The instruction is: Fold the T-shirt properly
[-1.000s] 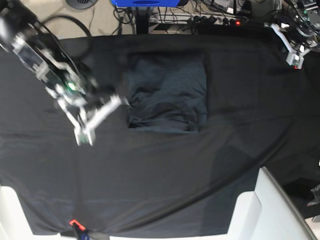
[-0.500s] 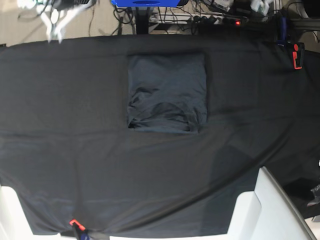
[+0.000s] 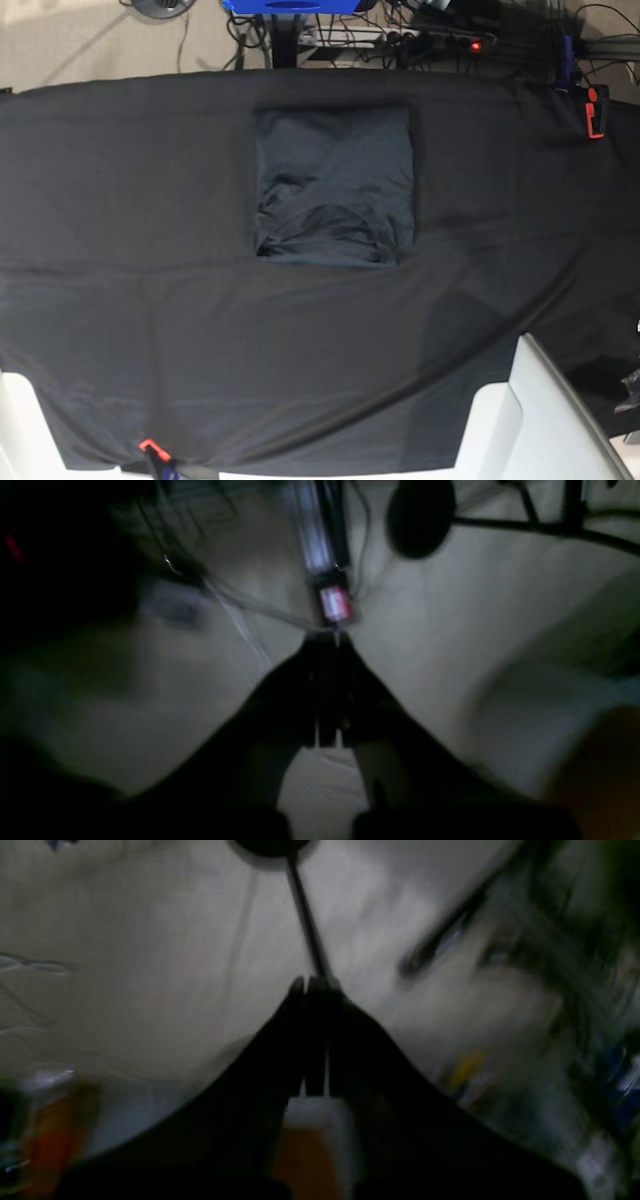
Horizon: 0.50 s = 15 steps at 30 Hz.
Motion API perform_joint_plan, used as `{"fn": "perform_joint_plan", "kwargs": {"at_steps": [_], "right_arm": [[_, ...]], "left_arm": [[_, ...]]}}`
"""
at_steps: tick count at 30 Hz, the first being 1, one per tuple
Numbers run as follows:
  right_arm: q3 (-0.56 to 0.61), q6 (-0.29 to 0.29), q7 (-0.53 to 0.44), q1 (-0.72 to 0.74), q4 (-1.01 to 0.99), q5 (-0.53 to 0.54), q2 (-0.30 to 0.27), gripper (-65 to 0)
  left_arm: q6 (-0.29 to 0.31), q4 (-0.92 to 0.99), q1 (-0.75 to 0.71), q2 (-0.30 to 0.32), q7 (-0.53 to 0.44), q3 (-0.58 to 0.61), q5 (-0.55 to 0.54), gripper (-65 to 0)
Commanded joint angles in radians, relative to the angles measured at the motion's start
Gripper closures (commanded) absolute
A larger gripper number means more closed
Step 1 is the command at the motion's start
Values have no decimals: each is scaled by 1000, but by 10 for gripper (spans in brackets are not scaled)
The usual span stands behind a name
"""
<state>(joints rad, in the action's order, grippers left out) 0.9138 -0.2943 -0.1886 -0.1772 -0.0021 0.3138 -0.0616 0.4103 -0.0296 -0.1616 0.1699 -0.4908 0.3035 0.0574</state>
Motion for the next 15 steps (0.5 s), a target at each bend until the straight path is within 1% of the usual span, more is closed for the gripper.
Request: {"fn": "perform_joint_plan", "kwargs": {"at_steps": [1,2,3,4,6,8,10,11,13,15], "right_arm": [[-3,16,-93,0,2,18,-5,-2],[-3,31,-176,-2,2,48,-5,-3],[-3,34,-223,-17,2,81,-7,-5],[-3,34,-251,-29,2,117,-13,-6],[-3,34,-285,-43,23,204,-45,-3],[-3,34,-292,-61,84,315,-71,-3],[-3,36,-292,-64,112,422,-83,-6],[-2,37,-292,-61,113,456,-83,-6],[-2,39,-292,-45,113,499,-83,-6],[-2,39,-292,-34,113,502,-83,-6]], "left_arm": [[-15,-20,1,-5,16,16,6,0],[-46,-40,17,-10,50,32,6,0],[-69,-54,26,-22,76,39,6,0],[-86,-59,37,-28,94,39,6,0],[-113,-62,55,-31,116,46,14,0],[-116,-62,69,-33,113,46,14,0],[-116,-65,81,-33,113,46,15,0],[-116,-65,86,-33,113,46,15,0],[-116,-65,92,-31,113,46,15,0],[-116,-65,109,-31,113,47,15,0]]}}
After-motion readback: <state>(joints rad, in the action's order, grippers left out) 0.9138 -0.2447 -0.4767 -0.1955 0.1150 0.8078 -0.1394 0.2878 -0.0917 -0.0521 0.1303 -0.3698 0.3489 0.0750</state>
